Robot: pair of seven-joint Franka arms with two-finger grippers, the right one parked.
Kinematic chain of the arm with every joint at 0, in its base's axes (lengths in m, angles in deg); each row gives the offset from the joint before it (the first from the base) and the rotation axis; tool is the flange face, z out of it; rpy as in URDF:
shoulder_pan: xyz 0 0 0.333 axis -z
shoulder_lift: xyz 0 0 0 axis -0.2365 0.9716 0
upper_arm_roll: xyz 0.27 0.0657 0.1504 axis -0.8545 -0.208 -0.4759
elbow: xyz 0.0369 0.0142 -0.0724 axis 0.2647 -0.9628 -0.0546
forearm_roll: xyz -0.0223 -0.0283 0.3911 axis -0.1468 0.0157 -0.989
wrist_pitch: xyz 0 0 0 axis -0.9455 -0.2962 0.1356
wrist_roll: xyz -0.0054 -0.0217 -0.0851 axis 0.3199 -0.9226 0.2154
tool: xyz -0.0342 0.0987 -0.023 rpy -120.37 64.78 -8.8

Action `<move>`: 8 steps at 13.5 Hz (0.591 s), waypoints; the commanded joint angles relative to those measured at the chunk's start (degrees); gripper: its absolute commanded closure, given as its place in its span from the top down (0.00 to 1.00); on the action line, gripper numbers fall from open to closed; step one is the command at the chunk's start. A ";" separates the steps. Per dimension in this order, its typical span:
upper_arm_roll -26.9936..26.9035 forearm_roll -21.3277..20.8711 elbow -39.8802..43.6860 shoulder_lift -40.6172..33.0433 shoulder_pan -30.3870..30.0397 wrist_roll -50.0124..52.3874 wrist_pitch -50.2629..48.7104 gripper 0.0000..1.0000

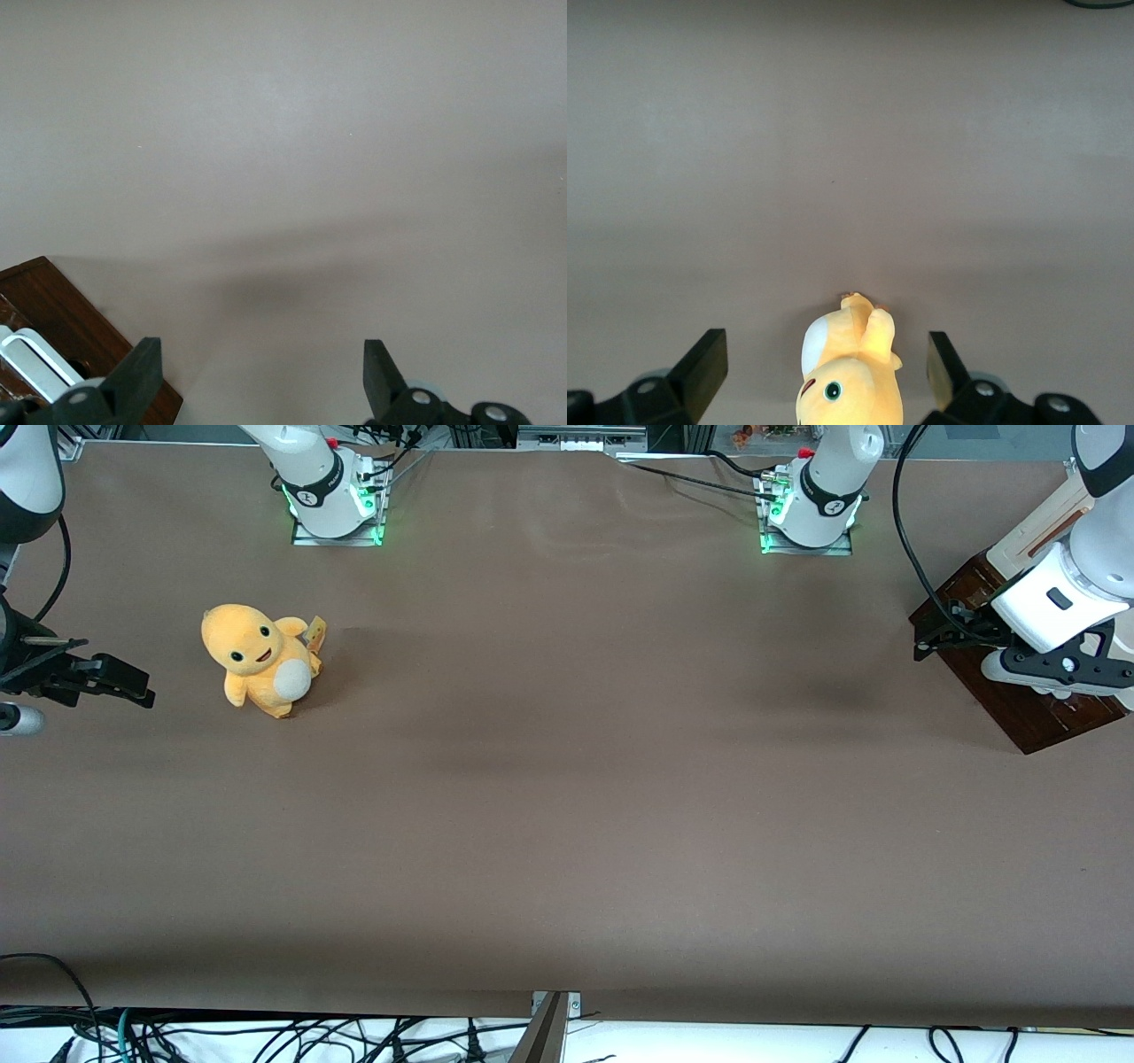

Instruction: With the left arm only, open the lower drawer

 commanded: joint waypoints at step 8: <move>0.05 0.40 2.26 1.30 0.18 -0.40 -0.65 1.00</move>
